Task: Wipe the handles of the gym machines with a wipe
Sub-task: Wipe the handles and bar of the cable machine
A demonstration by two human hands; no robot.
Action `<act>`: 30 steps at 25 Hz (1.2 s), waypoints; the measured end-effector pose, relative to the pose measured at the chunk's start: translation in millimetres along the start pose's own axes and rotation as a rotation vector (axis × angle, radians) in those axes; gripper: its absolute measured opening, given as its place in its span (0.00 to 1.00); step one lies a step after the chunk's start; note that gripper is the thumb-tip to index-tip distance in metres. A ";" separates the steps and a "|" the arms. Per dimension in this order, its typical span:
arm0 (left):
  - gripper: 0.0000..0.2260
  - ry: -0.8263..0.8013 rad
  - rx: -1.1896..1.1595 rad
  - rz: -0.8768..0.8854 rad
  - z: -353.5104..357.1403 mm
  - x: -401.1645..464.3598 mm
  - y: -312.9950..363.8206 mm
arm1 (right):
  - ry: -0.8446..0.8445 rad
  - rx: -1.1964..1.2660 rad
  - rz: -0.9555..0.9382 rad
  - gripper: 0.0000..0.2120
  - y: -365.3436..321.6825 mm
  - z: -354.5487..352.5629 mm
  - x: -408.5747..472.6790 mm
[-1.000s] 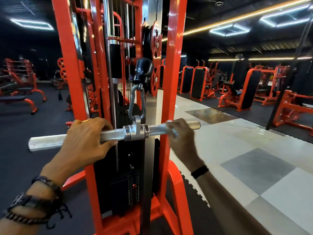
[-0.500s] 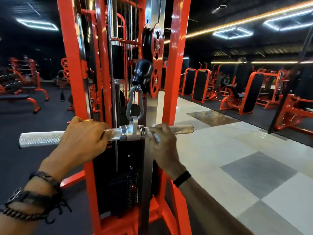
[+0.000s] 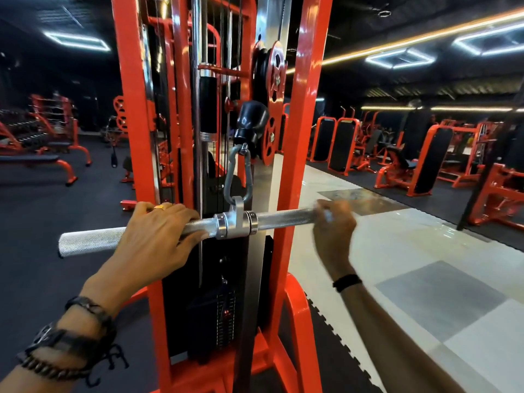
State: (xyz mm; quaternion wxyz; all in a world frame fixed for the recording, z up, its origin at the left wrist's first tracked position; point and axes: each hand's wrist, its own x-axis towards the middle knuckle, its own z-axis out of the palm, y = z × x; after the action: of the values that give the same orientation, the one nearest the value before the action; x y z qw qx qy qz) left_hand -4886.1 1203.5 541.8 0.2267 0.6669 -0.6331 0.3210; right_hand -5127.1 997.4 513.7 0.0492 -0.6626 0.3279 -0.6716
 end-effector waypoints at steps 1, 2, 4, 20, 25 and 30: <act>0.24 -0.004 0.003 -0.004 0.6 0.9 1.0 | -0.059 0.053 -0.087 0.04 -24.7 10.1 -17.9; 0.24 -0.008 0.001 -0.007 1.8 1.5 1.2 | -0.122 0.098 -0.157 0.05 -46.7 17.9 -36.0; 0.24 -0.010 -0.028 -0.034 2.6 0.3 0.1 | -0.182 0.170 -0.226 0.07 -74.9 24.2 -55.4; 0.24 -0.103 0.120 -0.088 -1.1 9.2 19.7 | -0.266 0.112 -0.111 0.05 -60.2 20.8 -33.8; 0.24 -0.099 0.026 -0.042 -1.5 2.5 12.1 | -0.208 0.019 -0.198 0.05 -23.3 0.8 -6.9; 0.24 -0.098 0.005 -0.011 4.5 3.2 10.1 | -0.058 -0.167 0.074 0.05 29.1 -27.2 39.0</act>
State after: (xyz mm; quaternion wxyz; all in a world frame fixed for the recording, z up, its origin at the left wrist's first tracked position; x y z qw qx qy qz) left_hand -4895.5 1197.2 539.9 0.1956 0.6858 -0.6391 0.2881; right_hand -5167.5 965.5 534.9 0.0278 -0.6709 0.4055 -0.6202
